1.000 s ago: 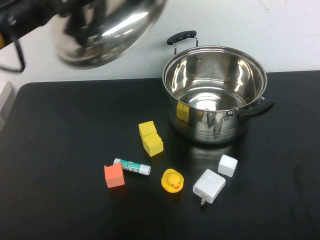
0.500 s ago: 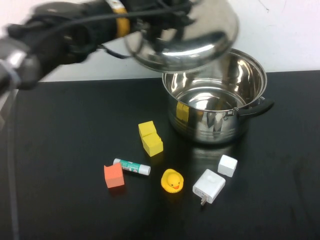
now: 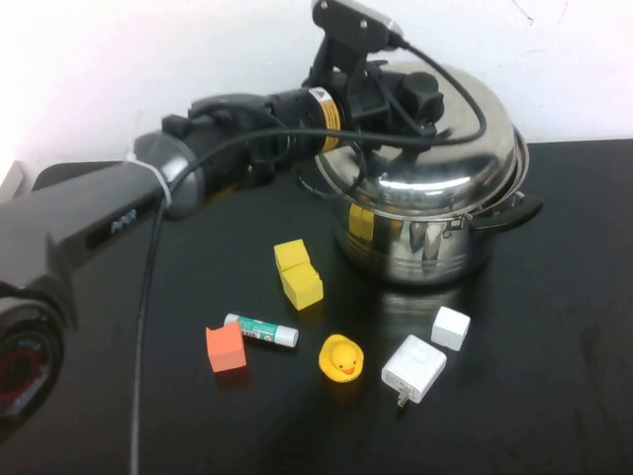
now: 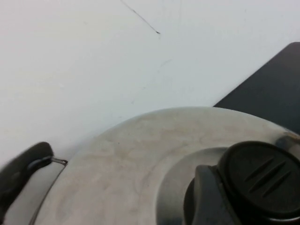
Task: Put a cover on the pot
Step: Place the pot lid on the pot
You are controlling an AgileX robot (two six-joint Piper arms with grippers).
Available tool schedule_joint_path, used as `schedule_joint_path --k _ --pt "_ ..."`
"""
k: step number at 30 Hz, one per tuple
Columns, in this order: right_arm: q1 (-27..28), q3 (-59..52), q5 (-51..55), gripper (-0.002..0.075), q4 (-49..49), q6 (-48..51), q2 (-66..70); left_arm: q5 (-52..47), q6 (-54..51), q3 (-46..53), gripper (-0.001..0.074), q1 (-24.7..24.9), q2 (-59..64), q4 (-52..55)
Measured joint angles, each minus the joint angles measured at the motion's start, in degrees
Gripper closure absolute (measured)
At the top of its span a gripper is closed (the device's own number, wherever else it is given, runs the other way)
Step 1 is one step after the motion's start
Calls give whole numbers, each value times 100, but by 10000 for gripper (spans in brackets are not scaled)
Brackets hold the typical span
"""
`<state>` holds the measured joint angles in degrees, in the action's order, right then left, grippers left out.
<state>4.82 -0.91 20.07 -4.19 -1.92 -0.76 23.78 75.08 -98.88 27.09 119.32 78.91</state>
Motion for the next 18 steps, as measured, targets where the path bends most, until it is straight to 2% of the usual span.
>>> schedule_joint_path --k 6,18 --pt "0 0 0 728 0 0 0 28 -904 -62 405 79 190 -579" --pt "0 0 0 728 0 0 0 252 -1586 -218 405 105 483 -1424"
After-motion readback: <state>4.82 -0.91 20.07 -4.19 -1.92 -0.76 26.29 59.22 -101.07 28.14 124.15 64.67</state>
